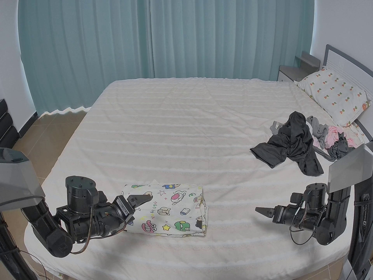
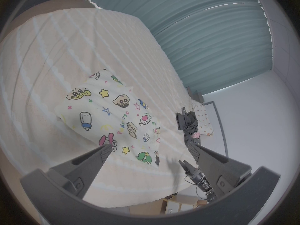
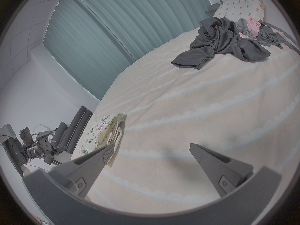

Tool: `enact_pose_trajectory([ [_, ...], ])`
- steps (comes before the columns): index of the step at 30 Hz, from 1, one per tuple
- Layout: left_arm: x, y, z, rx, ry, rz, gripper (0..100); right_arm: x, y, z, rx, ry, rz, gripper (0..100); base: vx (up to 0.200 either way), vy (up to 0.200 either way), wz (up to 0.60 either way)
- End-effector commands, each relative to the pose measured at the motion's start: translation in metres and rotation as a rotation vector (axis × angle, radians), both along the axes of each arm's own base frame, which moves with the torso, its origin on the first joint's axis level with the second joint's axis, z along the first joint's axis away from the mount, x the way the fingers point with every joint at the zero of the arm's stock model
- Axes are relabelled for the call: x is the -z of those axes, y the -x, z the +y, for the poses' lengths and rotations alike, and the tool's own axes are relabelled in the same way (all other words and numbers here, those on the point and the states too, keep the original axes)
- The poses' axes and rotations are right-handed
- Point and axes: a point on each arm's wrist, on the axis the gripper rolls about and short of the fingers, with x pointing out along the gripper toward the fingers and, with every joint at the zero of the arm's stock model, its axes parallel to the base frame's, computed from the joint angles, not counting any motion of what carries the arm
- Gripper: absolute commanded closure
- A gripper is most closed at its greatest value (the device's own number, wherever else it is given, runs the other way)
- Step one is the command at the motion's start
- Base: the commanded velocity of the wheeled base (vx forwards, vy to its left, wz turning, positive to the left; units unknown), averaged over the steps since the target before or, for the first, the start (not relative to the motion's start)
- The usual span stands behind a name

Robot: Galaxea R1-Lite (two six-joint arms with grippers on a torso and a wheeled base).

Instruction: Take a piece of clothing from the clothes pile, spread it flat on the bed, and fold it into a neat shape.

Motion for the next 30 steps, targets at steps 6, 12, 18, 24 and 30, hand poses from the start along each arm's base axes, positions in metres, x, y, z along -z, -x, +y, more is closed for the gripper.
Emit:
enact_pose_trajectory([
  [6,0.010,-0.006,0.020,-0.036,0.021,0.052,0,-0.003,-0.001,0.007,-0.014,-0.016,-0.017,0,0.000,0.133,0.00],
  [12,0.010,-0.010,0.026,-0.060,0.026,0.050,0,-0.004,-0.001,0.011,-0.026,-0.026,-0.018,0,0.000,0.200,0.00],
  [18,0.010,-0.011,0.028,-0.068,0.027,0.047,0,-0.005,-0.004,0.017,-0.042,-0.030,-0.034,0,0.000,0.200,0.00],
  [24,0.012,-0.013,0.029,-0.074,0.027,0.048,0,-0.005,-0.006,0.032,-0.074,-0.056,-0.038,0,0.000,0.200,0.00],
  [30,0.013,-0.014,0.031,-0.084,0.029,0.046,0,-0.005,-0.008,0.041,-0.089,-0.085,-0.041,0,0.000,0.200,0.00],
])
